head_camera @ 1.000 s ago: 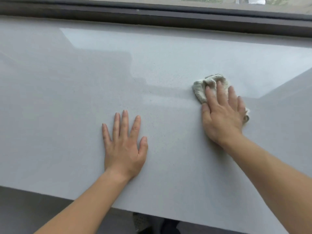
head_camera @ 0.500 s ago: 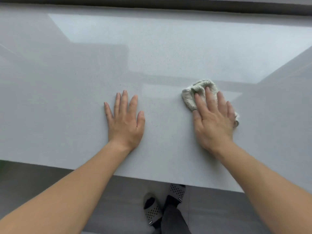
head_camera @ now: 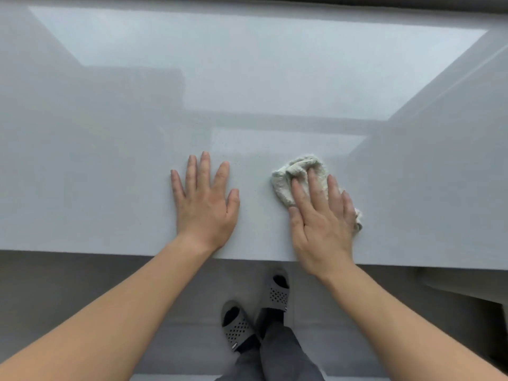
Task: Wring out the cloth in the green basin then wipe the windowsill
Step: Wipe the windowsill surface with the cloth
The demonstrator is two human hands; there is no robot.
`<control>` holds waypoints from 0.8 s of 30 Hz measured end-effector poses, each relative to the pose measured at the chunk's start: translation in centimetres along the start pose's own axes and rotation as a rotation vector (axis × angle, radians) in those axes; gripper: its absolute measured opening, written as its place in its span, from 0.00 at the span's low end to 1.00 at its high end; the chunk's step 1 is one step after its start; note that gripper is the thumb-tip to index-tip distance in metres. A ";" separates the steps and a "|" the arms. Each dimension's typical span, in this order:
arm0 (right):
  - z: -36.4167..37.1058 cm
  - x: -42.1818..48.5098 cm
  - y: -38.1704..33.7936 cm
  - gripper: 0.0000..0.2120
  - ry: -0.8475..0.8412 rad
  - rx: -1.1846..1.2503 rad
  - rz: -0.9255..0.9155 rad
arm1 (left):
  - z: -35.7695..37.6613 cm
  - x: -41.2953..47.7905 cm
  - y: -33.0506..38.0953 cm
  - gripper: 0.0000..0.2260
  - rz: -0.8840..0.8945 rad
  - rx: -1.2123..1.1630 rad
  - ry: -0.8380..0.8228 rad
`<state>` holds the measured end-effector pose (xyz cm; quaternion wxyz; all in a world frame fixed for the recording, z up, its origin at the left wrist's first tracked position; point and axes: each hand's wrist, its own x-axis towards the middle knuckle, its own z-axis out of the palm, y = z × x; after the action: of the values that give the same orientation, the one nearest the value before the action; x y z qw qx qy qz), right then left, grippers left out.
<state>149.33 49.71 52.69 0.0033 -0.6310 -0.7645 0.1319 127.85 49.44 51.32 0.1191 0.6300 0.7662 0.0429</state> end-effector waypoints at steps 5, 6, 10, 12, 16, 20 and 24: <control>-0.5 -2.5 4.9 0.25 -0.085 -0.132 -0.420 | 0.1 0.8 1.5 0.30 0.025 0.020 0.006; -1.0 -1.4 6.5 0.25 -0.069 -0.142 -0.397 | 0.1 1.2 2.1 0.30 0.050 -0.001 0.013; -2.4 3.9 9.6 0.27 -0.017 0.004 0.112 | 0.8 2.8 5.7 0.30 0.127 -0.012 -0.028; -1.9 3.2 7.8 0.28 0.011 -0.018 0.200 | 1.4 2.7 7.0 0.29 0.129 0.099 -0.059; -0.6 -3.4 5.9 0.27 -0.038 -0.104 -0.243 | 1.5 2.6 7.1 0.29 0.107 0.134 -0.053; -2.2 1.0 11.3 0.26 -0.079 -0.136 -0.396 | 1.3 2.7 7.3 0.29 0.103 0.138 -0.085; -4.1 9.7 14.2 0.26 -0.026 0.011 0.079 | 0.5 3.2 7.6 0.27 0.118 0.104 -0.024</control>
<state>161.77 62.30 52.19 -0.0083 -0.6590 -0.7381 0.1444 134.61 54.09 52.02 0.0926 0.6798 0.7275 0.0022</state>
